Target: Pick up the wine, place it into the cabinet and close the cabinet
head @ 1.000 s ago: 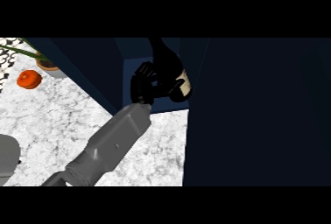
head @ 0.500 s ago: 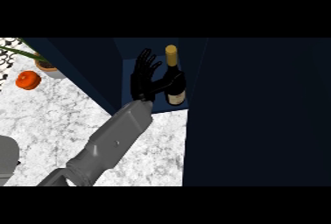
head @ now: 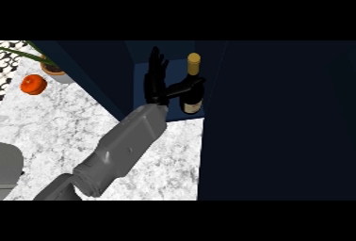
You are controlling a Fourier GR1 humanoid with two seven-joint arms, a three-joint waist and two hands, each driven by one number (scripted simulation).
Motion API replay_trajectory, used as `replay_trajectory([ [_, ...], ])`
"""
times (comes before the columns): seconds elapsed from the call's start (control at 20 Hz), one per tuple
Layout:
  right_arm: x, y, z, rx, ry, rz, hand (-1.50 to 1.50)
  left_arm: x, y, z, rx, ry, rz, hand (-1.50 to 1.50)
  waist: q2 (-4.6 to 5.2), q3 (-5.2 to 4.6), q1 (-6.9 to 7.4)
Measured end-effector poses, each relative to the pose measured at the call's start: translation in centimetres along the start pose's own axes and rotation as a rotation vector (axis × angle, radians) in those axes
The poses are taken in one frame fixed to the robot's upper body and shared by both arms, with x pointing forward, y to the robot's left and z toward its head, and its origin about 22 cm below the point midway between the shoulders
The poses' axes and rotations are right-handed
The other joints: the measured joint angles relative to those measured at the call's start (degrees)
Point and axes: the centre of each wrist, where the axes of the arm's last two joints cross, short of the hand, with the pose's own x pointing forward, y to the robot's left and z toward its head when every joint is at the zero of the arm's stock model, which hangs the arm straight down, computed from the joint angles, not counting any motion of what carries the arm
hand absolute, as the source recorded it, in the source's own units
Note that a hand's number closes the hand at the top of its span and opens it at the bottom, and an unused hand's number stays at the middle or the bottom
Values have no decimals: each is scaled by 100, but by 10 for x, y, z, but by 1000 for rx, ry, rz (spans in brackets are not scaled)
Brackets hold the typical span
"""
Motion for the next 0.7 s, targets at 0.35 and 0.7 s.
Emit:
replay_trajectory([
  [0.35,4,-1,3,3,5,2,-150,3,-10,3,-54,-53,-50,-150,-19,1,32],
  [0.7,8,-2,7,-8,16,6,-150,2,-17,12,-77,-89,-14,-150,-49,1,122],
])
